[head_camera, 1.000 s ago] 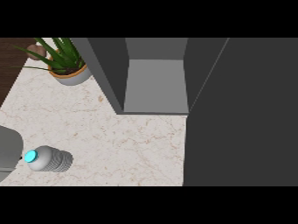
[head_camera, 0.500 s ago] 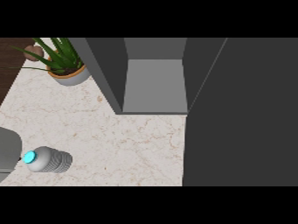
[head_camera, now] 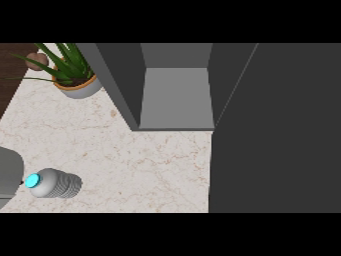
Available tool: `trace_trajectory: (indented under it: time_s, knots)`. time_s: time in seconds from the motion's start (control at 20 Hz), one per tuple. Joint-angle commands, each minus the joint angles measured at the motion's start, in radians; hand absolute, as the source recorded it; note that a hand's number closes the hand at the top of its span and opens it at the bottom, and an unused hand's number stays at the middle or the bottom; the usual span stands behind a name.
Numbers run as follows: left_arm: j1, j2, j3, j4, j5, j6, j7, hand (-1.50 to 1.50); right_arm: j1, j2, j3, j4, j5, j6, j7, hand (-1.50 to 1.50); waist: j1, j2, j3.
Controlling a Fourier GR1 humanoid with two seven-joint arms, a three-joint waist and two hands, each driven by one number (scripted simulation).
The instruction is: Pick up the bottled water, place it into the cabinet and close the cabinet
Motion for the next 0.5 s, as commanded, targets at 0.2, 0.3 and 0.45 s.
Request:
trace_trajectory:
  time_s: [0.2,0.3,0.45]
  knots:
    - [-0.059,-0.041,0.006,0.184,-0.118,0.010,-0.116,-1.50,0.044,-0.006,0.016,-0.148,-0.003,-0.014,0.060,-1.50,-0.001,0.003,-0.001]
    - [-0.077,-0.041,0.068,0.267,-0.127,0.005,-0.182,-1.50,0.099,-0.011,0.003,-0.096,-0.012,0.025,-0.028,-1.50,-0.004,0.002,0.000]
    - [-0.135,-0.028,0.076,0.364,-0.166,0.016,-0.222,-1.50,0.185,-0.010,0.071,-0.165,0.027,0.028,-0.036,-1.50,-0.013,0.001,-0.001]
